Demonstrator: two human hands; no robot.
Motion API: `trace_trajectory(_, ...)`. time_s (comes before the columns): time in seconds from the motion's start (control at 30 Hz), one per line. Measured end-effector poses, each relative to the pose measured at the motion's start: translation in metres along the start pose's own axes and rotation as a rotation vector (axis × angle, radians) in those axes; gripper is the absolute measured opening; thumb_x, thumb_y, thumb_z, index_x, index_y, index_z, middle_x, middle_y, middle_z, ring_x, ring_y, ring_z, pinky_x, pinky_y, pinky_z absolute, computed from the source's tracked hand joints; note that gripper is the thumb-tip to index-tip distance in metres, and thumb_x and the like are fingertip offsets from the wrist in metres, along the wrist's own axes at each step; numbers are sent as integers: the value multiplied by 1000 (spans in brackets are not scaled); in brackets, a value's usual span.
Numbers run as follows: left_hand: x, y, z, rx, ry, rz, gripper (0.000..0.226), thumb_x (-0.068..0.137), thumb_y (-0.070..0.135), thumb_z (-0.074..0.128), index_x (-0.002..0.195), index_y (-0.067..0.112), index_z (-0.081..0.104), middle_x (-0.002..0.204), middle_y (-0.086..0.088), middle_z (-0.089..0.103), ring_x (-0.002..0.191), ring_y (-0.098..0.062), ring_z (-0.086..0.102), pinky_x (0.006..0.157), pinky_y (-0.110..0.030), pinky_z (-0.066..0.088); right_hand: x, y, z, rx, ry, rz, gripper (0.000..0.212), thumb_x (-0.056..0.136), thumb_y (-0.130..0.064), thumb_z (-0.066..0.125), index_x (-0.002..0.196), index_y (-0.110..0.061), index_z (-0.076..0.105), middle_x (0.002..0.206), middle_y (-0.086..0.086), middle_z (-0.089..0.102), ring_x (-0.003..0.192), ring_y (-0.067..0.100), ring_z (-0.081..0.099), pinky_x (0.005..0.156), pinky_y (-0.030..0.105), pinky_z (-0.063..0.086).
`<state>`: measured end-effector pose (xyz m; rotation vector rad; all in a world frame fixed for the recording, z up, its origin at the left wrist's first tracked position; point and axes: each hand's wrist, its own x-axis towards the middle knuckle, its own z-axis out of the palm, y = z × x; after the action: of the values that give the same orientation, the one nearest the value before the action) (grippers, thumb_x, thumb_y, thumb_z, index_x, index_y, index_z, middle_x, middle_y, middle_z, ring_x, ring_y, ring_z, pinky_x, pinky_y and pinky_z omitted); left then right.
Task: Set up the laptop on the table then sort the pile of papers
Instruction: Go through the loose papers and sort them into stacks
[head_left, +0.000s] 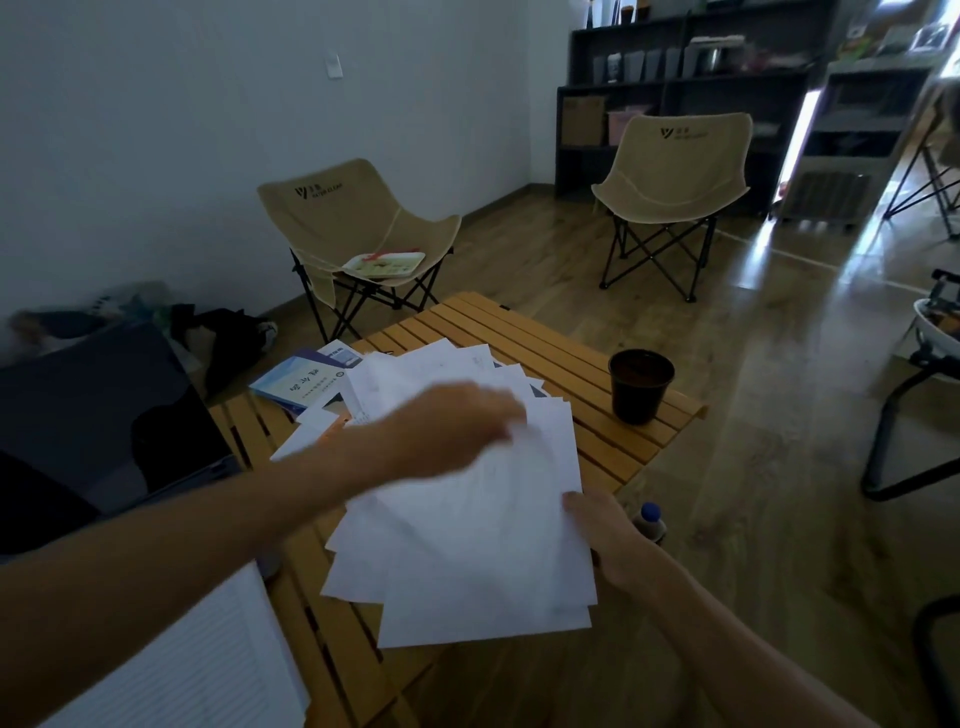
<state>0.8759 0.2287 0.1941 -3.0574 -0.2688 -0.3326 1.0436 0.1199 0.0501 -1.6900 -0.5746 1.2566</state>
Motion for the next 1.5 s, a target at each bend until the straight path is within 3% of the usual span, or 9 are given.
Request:
trace_trajectory(0.17, 26, -56, -47, -468, 440, -621, 24, 96, 18, 57, 118, 10, 58, 108, -1, 64, 101, -19, 60, 87, -30, 46, -1, -2, 0, 77, 8, 15, 16, 100, -18, 52, 96, -7, 63, 96, 17, 67, 89, 34, 64, 81, 43, 52)
trace_trajectory(0.37, -9, -80, 44, -816, 131, -1209, 41, 94, 22, 59, 132, 9, 49, 116, -9, 58, 97, -22, 59, 77, -34, 53, 1, -4, 0, 121, 48, 12, 19, 99, -34, 53, 90, -20, 60, 97, 8, 67, 82, 22, 63, 77, 38, 52)
trace_trajectory(0.47, -27, -80, 99, -872, 170, -1369, 52, 91, 28, 64, 136, 8, 45, 130, -12, 54, 114, -31, 55, 95, -42, 50, -4, -9, 3, 170, 21, 33, 33, 103, -48, 43, 106, -21, 61, 109, 7, 69, 96, 22, 66, 75, 38, 52)
trace_trajectory(0.57, -26, -75, 131, -914, 318, -1462, 35, 90, 22, 61, 118, 4, 56, 116, -13, 62, 97, -28, 60, 77, -33, 52, -6, -6, 10, 13, 0, -7, 24, 101, -30, 55, 119, -15, 59, 109, 7, 70, 98, 26, 69, 78, 40, 57)
trace_trajectory(0.67, -17, -73, 136, -975, 415, -1478, 19, 93, 20, 54, 82, 5, 55, 87, -10, 59, 70, -20, 55, 56, -24, 39, -6, -4, 17, -90, 18, -105, 17, 98, -18, 59, 115, -19, 59, 109, 3, 71, 95, 23, 71, 75, 36, 60)
trace_trajectory(0.87, -33, -67, 131, -852, 296, -1379, 22, 91, 10, 49, 69, 11, 50, 70, -4, 50, 62, -17, 48, 55, -22, 31, -9, -5, 9, -95, -34, -104, 15, 99, -11, 55, 109, -20, 61, 109, 5, 72, 95, 25, 72, 79, 39, 60)
trace_trajectory(1.13, -58, -39, 128, -971, 350, -1300, 53, 90, 31, 66, 135, 12, 49, 128, -3, 57, 112, -22, 56, 91, -32, 47, -22, -13, 15, -192, -37, -421, 30, 98, -14, 56, 120, -32, 47, 116, 1, 65, 95, 19, 71, 80, 40, 63)
trace_trajectory(1.33, -69, -28, 64, -1420, 650, -988, 51, 75, 42, 77, 118, 20, 63, 114, 2, 71, 106, -23, 68, 90, -44, 56, -47, -64, -3, -50, -98, -650, 27, 95, -11, 63, 118, -24, 63, 109, -6, 73, 98, 13, 72, 75, 31, 62)
trace_trajectory(1.5, -54, -17, 14, -1211, 820, -829, 54, 73, 41, 81, 120, 20, 62, 114, 6, 71, 102, -16, 69, 81, -35, 58, -53, -93, 4, -38, -12, -708, 23, 83, -21, 79, 100, -31, 69, 96, -10, 75, 86, 6, 73, 67, 23, 60)
